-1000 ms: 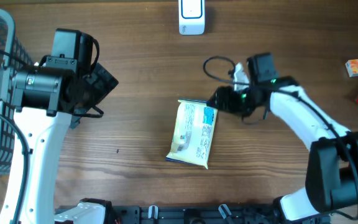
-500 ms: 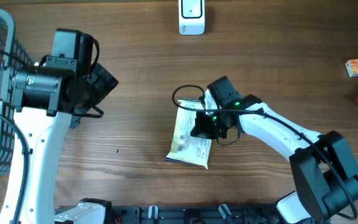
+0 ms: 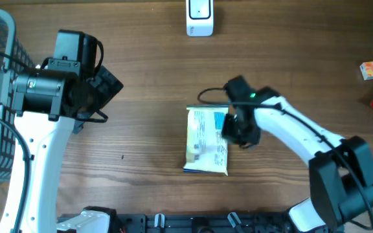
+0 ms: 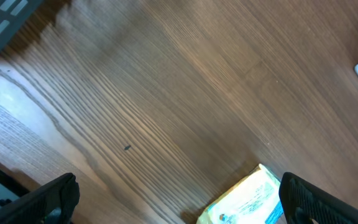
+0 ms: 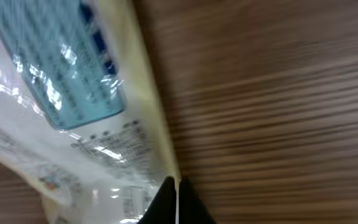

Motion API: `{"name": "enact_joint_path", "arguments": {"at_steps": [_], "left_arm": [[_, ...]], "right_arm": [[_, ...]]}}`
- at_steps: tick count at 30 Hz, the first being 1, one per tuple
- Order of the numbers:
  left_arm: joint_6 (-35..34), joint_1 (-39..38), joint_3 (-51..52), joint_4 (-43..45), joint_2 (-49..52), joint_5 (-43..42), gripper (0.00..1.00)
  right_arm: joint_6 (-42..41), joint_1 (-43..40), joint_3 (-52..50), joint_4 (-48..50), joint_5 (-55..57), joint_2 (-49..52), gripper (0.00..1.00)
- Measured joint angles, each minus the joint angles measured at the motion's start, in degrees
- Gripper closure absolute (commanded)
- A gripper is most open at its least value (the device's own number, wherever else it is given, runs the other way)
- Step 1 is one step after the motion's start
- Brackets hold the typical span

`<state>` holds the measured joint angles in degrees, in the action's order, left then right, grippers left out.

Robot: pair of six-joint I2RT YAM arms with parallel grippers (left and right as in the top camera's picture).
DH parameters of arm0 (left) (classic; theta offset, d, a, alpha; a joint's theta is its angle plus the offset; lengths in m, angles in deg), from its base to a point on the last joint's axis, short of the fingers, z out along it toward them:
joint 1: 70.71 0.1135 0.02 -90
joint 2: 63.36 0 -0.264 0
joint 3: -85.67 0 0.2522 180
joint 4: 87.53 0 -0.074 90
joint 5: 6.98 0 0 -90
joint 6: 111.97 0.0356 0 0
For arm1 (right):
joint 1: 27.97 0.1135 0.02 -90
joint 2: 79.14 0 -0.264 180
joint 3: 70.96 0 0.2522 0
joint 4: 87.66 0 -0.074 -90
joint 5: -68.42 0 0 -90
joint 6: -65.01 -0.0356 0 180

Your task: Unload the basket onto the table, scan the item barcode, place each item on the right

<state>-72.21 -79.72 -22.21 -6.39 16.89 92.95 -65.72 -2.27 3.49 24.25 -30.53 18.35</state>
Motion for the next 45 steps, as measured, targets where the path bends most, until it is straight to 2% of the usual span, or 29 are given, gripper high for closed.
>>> {"name": "enact_joint_path", "arguments": {"at_steps": [2, 5, 6, 8, 12, 17, 20, 24, 27, 30, 31, 32, 33, 35, 37, 38, 39, 40, 42, 45], "left_arm": [[0.0, 0.0, 0.0, 0.0, 0.0, 0.0, 0.0], [0.0, 0.0, 0.0, -0.02, 0.0, 0.0, 0.0], [0.0, -0.02, 0.0, 0.0, 0.0, 0.0, 0.0], [0.0, 0.0, 0.0, 0.0, 0.0, 0.0, 0.0], [0.0, -0.02, 0.0, -0.02, 0.0, -0.02, 0.0], [0.0, -0.02, 0.0, 0.04, 0.0, -0.02, 0.0], [0.0, 0.0, 0.0, 0.0, 0.0, 0.0, 0.0], [0.0, 0.0, 0.0, 0.0, 0.0, 0.0, 0.0], [0.0, 0.0, 0.0, -0.02, 0.0, 0.0, 0.0], [0.0, -0.02, 0.0, -0.04, 0.0, 0.0, 0.0], [0.0, -0.02, 0.0, -0.02, 0.0, 0.0, 0.0], [0.0, 0.0, 0.0, -0.02, 0.0, -0.02, 0.0], [0.0, -0.02, 0.0, -0.04, 0.0, 0.0, 0.0], [0.0, 0.0, 0.0, 0.0, 0.0, -0.02, 0.0], [0.0, 0.0, 0.0, 0.0, 0.0, -0.02, 0.0], [0.0, 0.0, 0.0, 0.0, 0.0, 0.0, 0.0], [0.0, 0.0, 0.0, 0.0, 0.0, 0.0, 0.0], [0.0, 0.0, 0.0, 0.0, 0.0, 0.0, 0.0], [0.0, -0.02, 0.0, -0.02, 0.0, 0.0, 0.0], [0.0, -0.02, 0.0, -0.02, 0.0, -0.02, 0.0]], "right_arm": [[3.15, -0.76, 3.32, -1.4, 2.64, 0.0, 0.93], [7.48, -0.74, 6.88, -2.69, 2.56, 0.0, 0.82], [9.4, -0.74, 7.72, -2.64, 1.31, 0.0, 0.83], [12.63, -0.74, 8.24, -2.1, -3.1, 0.0, 0.96], [17.03, 0.66, 6.88, -0.39, -12.17, 0.0, 0.96], [12.9, 8.24, -5.16, 14.1, -16.74, -0.04, 0.96], [8.04, 10.8, -10.14, 16.61, -19.12, 0.02, 0.96], [6.78, 10.16, -10.38, 12.48, -20.0, 0.02, 0.96], [8.72, 8.7, -8.72, 1.14, -16.57, 0.02, 0.96], [10.82, 7.96, -4.04, -6.12, -11.54, 0.09, 0.96], [11.76, 7.87, -1.9, -7.39, -10.58, 0.09, 0.92], [13.25, 7.89, 1.31, -8.0, -9.29, 0.09, 0.85], [13.88, 7.89, 2.69, -8.68, -8.72, 0.11, 0.69], [15.43, 7.8, 6.25, -9.92, -7.17, 0.11, 0.21], [17.09, 7.19, 9.51, -9.11, -5.79, 0.11, 0.02], [18.53, 6.69, 9.88, -8.76, -5.27, 0.11, 0.01], [19.47, 6.29, 9.88, -8.81, -4.85, 0.11, 0.0], [20.59, 5.81, 9.88, -8.81, -4.68, 0.11, 0.07], [22.12, 4.92, 9.86, -9.05, -4.37, 0.11, 0.38], [23.08, 4.46, 7.1, -10.88, -4.35, 0.11, 0.75]]}}
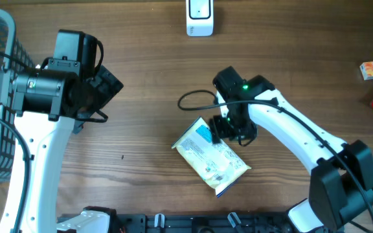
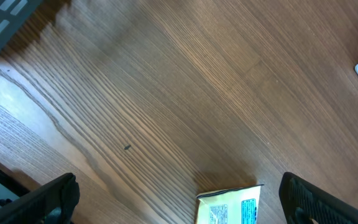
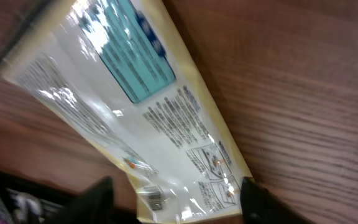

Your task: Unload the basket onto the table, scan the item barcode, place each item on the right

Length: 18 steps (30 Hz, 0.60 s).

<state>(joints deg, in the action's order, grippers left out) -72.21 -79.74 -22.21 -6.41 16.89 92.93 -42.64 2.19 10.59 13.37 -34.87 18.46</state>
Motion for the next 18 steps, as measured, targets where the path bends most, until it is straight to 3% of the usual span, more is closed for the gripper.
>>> {"name": "enact_joint_path", "arguments": {"at_steps": [5, 10, 13, 18], "left_arm": [[0.0, 0.02, 0.0, 0.0, 0.0, 0.02, 0.0], [0.0, 0.02, 0.0, 0.0, 0.0, 0.02, 0.0], [0.0, 0.02, 0.0, 0.0, 0.0, 0.02, 0.0], [0.0, 0.0, 0.0, 0.02, 0.0, 0.02, 0.0]], "right_arm": [[0.5, 0.07, -8.2, 0.26, -3.19, 0.0, 0.89], [0.09, 0.13, -15.39, 2.49, -4.46, 0.0, 0.86], [-0.94, 0.13, -19.37, 7.54, -4.85, 0.0, 0.94], [-4.92, 0.11, -20.9, 9.33, -5.35, 0.0, 0.96]]}}
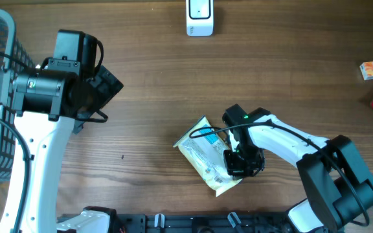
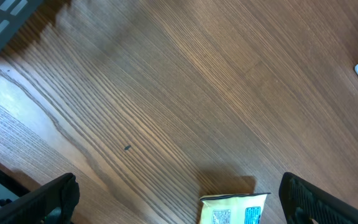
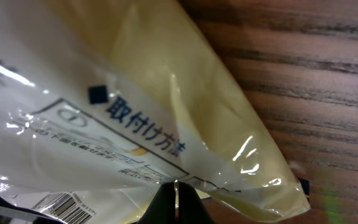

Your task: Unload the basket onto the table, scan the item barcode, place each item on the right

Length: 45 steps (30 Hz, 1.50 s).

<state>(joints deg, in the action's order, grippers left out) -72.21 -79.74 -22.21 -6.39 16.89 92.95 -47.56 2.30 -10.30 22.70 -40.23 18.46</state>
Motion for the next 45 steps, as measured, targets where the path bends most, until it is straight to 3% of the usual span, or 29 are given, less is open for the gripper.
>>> {"name": "enact_joint_path", "arguments": {"at_steps": [5, 8, 14, 17, 19, 26, 29, 30, 31, 33, 35, 38, 45], "left_arm": [[0.0, 0.02, 0.0, -0.02, 0.0, -0.22, 0.0], [0.0, 0.0, 0.0, -0.07, 0.0, -1.11, 0.0], [0.02, 0.0, 0.0, 0.02, 0.0, -1.51, 0.0], [0.02, 0.0, 0.0, -0.04, 0.0, -1.73, 0.0], [0.02, 0.0, 0.02, -0.02, 0.0, -1.73, 0.0], [0.02, 0.0, 2.78, 0.07, 0.0, -1.73, 0.0], [0.02, 0.0, 4.83, 0.37, 0.0, -2.21, 0.0], [0.04, 0.0, 5.03, 0.37, 0.0, -2.36, 0.0], [0.04, -0.02, 5.86, 0.44, 0.11, -2.84, 0.0], [0.33, -0.5, 7.76, 0.7, 0.11, -3.67, 0.0], [2.19, -1.68, 10.23, 2.45, 0.09, -5.29, 0.0], [5.09, -5.01, 14.88, 5.73, 0.26, -8.83, 0.0], [6.69, -9.14, 24.2, 9.4, 0.44, -11.76, 0.0]], "right_arm": [[-1.99, 0.02, 3.37, -6.4, 0.15, 0.0, 0.95], [0.85, 0.0, 9.35, -11.58, -0.63, -0.11, 0.92], [7.3, 3.63, 8.9, -6.93, -7.21, -0.44, 0.86], [4.76, 8.57, 3.34, 0.04, -8.28, -0.44, 0.86], [2.01, 9.86, 0.35, 2.86, -8.31, -0.44, 0.96], [-4.04, 8.39, -0.66, -2.75, -2.75, -0.85, 0.96], [-3.98, 7.8, 3.3, -4.55, -1.14, -0.83, 0.87], [-3.74, 7.76, 6.1, -4.55, -0.83, -0.83, 0.8], [-3.41, 7.78, 7.89, -4.44, -0.72, -0.83, 0.66], [-2.86, 7.78, 11.98, -4.07, -0.31, -0.83, 0.57], [-2.8, 7.76, 13.62, -3.61, -0.22, -0.83, 0.59], [-2.78, 7.78, 13.4, -3.67, -0.11, -0.83, 0.73], [-3.58, 7.78, 5.25, 0.81, -1.29, -0.83, 0.81]]}}
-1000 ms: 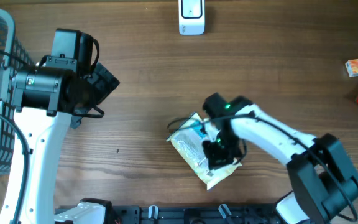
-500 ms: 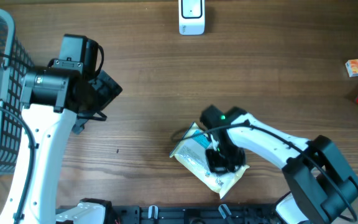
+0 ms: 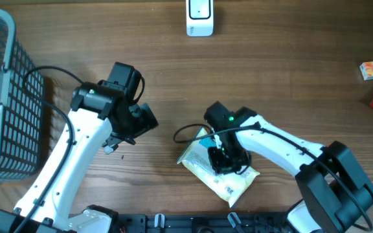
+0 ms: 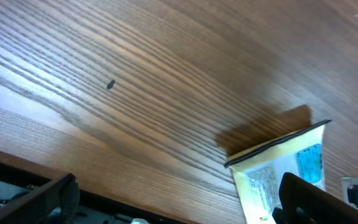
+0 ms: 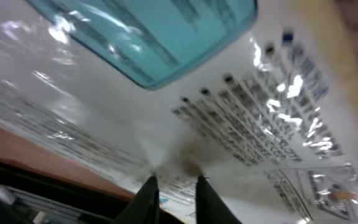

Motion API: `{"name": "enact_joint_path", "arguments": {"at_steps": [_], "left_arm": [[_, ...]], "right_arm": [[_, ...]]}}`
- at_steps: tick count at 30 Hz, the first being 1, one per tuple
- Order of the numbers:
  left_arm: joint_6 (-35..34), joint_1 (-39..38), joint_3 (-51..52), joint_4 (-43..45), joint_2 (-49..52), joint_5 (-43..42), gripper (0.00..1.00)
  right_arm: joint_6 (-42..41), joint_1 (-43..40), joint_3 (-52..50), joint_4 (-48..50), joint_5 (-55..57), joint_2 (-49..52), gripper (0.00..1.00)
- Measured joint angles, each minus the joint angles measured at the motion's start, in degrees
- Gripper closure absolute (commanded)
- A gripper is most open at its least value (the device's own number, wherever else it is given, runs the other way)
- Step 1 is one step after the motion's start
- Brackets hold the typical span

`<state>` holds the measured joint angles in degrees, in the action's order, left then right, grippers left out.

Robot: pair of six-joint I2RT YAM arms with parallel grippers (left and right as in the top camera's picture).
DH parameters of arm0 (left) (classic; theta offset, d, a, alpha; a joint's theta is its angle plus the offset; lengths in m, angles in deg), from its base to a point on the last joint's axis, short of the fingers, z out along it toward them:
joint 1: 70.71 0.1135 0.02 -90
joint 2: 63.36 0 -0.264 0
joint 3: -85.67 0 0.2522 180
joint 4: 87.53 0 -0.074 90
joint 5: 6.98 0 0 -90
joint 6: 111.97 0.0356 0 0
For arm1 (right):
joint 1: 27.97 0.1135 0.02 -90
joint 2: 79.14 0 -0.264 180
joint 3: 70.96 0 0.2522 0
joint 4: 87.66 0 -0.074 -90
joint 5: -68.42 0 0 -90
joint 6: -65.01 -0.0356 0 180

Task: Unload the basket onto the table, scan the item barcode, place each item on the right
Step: 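Bring the left gripper to the package's left edge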

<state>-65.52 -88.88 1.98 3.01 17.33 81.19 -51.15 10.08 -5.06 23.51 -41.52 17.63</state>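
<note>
The item is a pale yellow and white packet (image 3: 228, 180) with a blue panel, lying slantwise on the wooden table near the front. In the right wrist view the packet (image 5: 216, 106) fills the frame with its print up. My right gripper (image 3: 223, 159) is down on its middle, fingertips (image 5: 149, 190) a narrow gap apart with the film puckered between them. My left gripper (image 3: 135, 123) hangs open to the left of the packet, whose corner (image 4: 278, 177) shows by the right finger (image 4: 319, 199). A white scanner (image 3: 199, 17) stands at the far edge.
A grey wire basket (image 3: 8, 97) stands at the left edge. Two small boxes, an orange one and a red one, lie at the far right. The right arm's cable (image 3: 186, 133) loops beside the packet.
My left arm has come from the far left to just left of the packet, still open. My right gripper went from the packet's lower right edge to its middle.
At first the packet lay straight with my right gripper shut at its right edge. Then it lay turned slantwise, gripper open by its upper end. Then the gripper was shut at the lower right edge. Now it sits on the packet's middle, with the left arm near.
</note>
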Motion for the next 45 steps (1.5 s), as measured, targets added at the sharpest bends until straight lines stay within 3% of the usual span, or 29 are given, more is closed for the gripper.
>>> {"name": "enact_joint_path", "arguments": {"at_steps": [3, 9, 14, 17, 20, 26, 30, 37, 39, 41, 42, 43, 44, 45], "left_arm": [[0.02, 0.0, 0.22, 0.55, 0.0, -0.04, 0.0], [0.0, 0.0, 0.24, 1.51, 0.0, -0.07, 0.0], [0.0, -0.13, 0.24, 3.39, 0.0, -1.09, 0.0], [1.03, -1.62, 0.24, 6.56, 0.0, -1.81, 0.0], [4.13, -4.48, 0.26, 9.97, 0.22, -4.15, 0.0], [8.35, -7.76, 0.26, 14.86, 7.28, -7.13, 0.0], [17.59, -7.76, 0.26, 20.59, 16.65, -15.41, 0.0], [34.36, -8.04, 0.33, 25.44, 29.4, -33.55, 0.0], [37.05, -8.37, 0.33, 25.68, 31.28, -36.94, 0.19], [38.05, -8.52, 0.35, 25.68, 32.06, -38.25, 0.47], [38.99, -8.57, 0.35, 25.66, 32.22, -38.75, 0.71], [39.39, -8.59, 0.35, 25.7, 32.3, -38.84, 0.85], [39.28, -8.68, 0.35, 25.7, 32.3, -38.73, 0.94], [39.23, -8.68, 0.35, 25.7, 32.3, -38.38, 0.96]], "right_arm": [[-1.16, 0.0, -1.51, 2.32, -0.98, 0.0, 0.73], [-2.49, -2.64, -0.81, 8.92, -2.54, -0.04, 0.78], [-1.01, -8.35, 5.6, 11.23, -2.32, 0.33, 0.74], [1.92, -10.82, 13.18, 9.79, -2.34, 1.55, 0.43], [5.27, -13.38, 21.53, 2.6, -2.4, 2.05, 0.0], [10.56, -20.0, 31.08, -9.75, -2.93, 2.08, 0.0], [15.65, -26.27, 31.5, -12.2, -7.23, 2.08, 0.01], [18.75, -28.02, 31.5, -12.17, -11.13, 2.08, 0.0], [18.8, -28.02, 31.5, -12.0, -11.39, 2.08, 0.0], [18.84, -28.02, 31.5, -11.98, -11.41, 2.08, 0.0], [18.95, -28.02, 31.5, -11.78, -11.54, 2.08, 0.0], [18.95, -28.02, 31.5, -11.78, -11.56, 2.08, 0.0], [18.95, -28.02, 31.5, -11.78, -11.54, 2.08, 0.01], [18.95, -28.02, 31.5, -11.8, -11.52, 2.08, 0.0]]}}
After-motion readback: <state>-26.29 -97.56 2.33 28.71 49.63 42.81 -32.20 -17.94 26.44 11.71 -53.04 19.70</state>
